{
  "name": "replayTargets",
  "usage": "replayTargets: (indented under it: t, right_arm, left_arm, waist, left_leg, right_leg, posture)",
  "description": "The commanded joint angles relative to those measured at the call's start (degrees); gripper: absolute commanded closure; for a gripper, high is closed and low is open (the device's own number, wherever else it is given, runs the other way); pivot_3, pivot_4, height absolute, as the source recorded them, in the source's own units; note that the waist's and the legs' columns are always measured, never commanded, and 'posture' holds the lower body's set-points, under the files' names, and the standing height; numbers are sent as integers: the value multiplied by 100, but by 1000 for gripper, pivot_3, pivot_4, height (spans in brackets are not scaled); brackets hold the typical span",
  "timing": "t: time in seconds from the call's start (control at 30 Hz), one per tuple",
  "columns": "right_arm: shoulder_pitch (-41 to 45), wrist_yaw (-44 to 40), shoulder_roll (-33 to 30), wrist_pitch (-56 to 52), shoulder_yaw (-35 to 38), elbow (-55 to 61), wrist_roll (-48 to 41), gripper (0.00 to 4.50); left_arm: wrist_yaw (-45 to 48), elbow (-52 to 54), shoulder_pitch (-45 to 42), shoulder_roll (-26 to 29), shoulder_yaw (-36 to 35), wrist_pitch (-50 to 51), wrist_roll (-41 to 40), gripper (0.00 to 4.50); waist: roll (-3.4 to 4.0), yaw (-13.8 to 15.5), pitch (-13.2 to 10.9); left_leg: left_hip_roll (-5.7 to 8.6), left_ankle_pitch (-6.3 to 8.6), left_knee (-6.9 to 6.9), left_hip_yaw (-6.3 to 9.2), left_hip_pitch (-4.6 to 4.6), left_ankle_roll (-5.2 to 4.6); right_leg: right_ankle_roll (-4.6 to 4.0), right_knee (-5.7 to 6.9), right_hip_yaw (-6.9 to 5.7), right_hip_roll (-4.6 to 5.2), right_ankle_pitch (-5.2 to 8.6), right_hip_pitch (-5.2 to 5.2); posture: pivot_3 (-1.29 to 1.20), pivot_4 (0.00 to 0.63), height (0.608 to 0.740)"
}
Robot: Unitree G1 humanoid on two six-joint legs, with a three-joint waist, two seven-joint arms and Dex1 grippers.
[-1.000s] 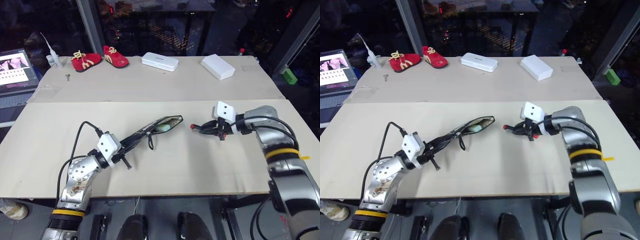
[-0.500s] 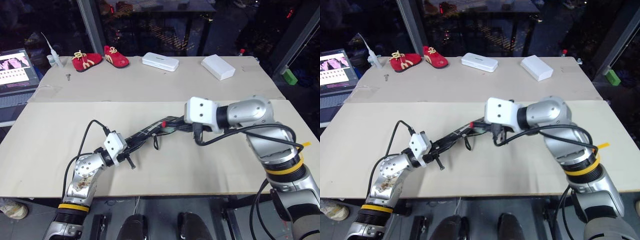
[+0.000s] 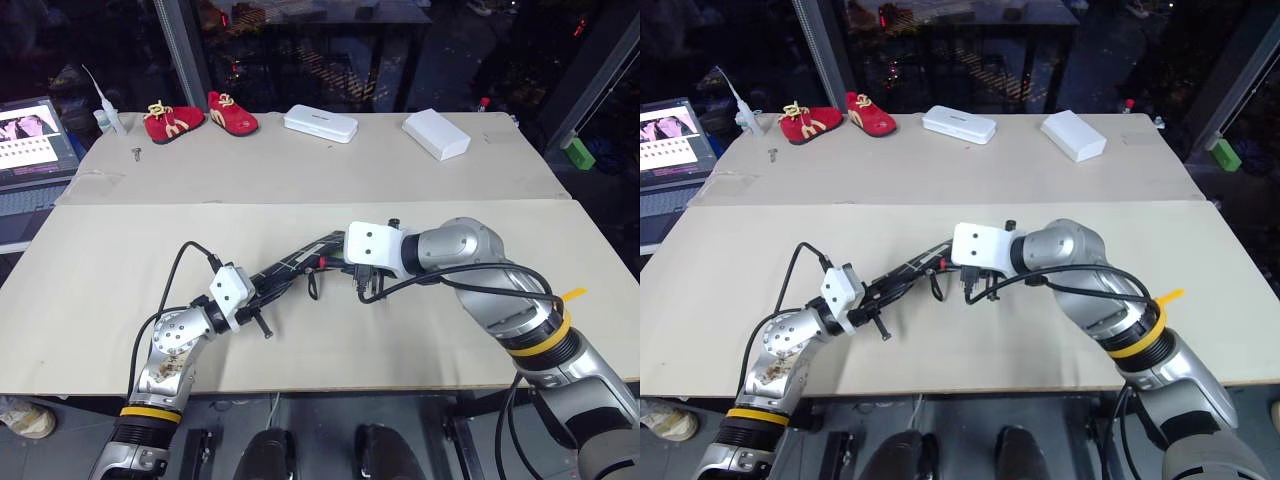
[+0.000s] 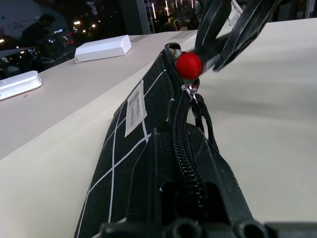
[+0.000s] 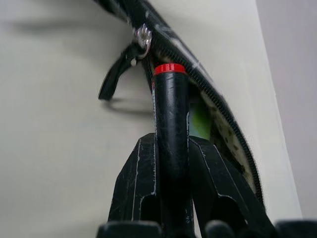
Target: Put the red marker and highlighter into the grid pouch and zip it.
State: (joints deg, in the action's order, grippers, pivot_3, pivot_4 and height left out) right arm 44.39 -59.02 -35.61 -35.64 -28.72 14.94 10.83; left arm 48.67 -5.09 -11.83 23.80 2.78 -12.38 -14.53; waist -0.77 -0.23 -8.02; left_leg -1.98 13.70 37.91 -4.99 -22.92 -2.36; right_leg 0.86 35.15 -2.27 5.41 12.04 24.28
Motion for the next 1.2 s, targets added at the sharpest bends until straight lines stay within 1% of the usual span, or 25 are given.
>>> replayTargets:
  t: [0.03, 0.23, 0.37, 0.5, 0.7, 0.8, 0.97, 1.1, 1.17, 1.2]
  right_arm:
    - [133, 120, 85, 160, -54, -6, 190, 4042]
    - [361, 282, 257, 514, -231, -623, 518, 4042]
    - [527, 495, 148, 1108, -402, -1336, 991, 4042]
    - [702, 618, 204, 1505, -333, -1837, 1196, 4042]
    - [788, 586, 495, 1947, -390, -1949, 1254, 4042]
    - [698, 564, 791, 2294, -541, -1862, 1250, 4042]
    - [681, 688, 1096, 3371, -708, -2139, 1261, 4042]
    - [729, 808, 1186, 3904, -623, -2522, 1254, 4042]
    - [728, 721, 1183, 3910, -465, -2681, 1108, 4042]
    - [710, 690, 1192, 3825, -387, -2718, 1058, 3038]
  left_arm:
    - [10, 65, -93, 11, -58, -176, 4, 4500]
    - [-5, 88, -67, -10, -58, -215, 10, 4500]
    - [-12, 109, -51, -7, -89, -223, 11, 4500]
    - [-24, 127, -33, -9, -108, -225, 15, 4500]
    - [-43, 127, 1, -13, -128, -235, 18, 4500]
    - [-45, 131, -12, -19, -137, -224, 14, 4500]
    - [-50, 147, -20, -20, -147, -213, 14, 4500]
    - [-59, 184, -6, -15, -171, -189, 16, 4500]
    - [-70, 233, 45, 2, -201, -174, 17, 4500]
    - [-72, 244, 62, 9, -212, -170, 16, 4500]
  waist:
    - [0, -1, 0]
    - [0, -27, 0]
    - [0, -43, 0]
    - [0, -42, 0]
    - [0, -73, 0]
    - [0, -70, 0]
    - [0, -53, 0]
    - [0, -45, 0]
    - [0, -50, 0]
    - [0, -50, 0]
  left_leg:
    - [0, 0, 0, 0, 0, 0]
    - [0, 0, 0, -1, 1, 0]
    - [1, 0, 0, -2, 0, 0]
    - [1, 0, 0, -3, -3, 0]
    - [-4, 0, 0, -3, 0, 0]
    - [-6, 0, 0, -3, -1, 0]
    - [-4, 0, 0, -2, -2, 1]
    - [-2, -1, 0, -1, 0, 2]
    - [-2, -1, 0, -2, 0, 2]
    - [-4, -1, 0, -2, 0, 2]
  right_leg:
    - [0, 0, 0, 0, 0, 0]
    - [0, 1, 0, -1, 0, -1]
    - [0, 0, 0, -2, 0, 0]
    - [0, -3, -2, -1, 0, 1]
    - [0, 2, 0, -5, 0, 3]
    - [0, 4, 0, -7, 0, 4]
    - [0, 3, 0, -5, 0, 3]
    - [0, 1, -3, -2, 0, 0]
    - [0, 2, -2, -3, 0, 1]
    - [0, 2, -2, -4, 0, 1]
  posture:
    - [0, 150, 740]
    - [0, 150, 740]
    - [0, 150, 740]
    - [0, 150, 740]
    - [0, 150, 740]
    - [0, 150, 740]
    - [0, 150, 740]
    - [0, 150, 740]
    - [0, 150, 740]
    - [0, 150, 740]
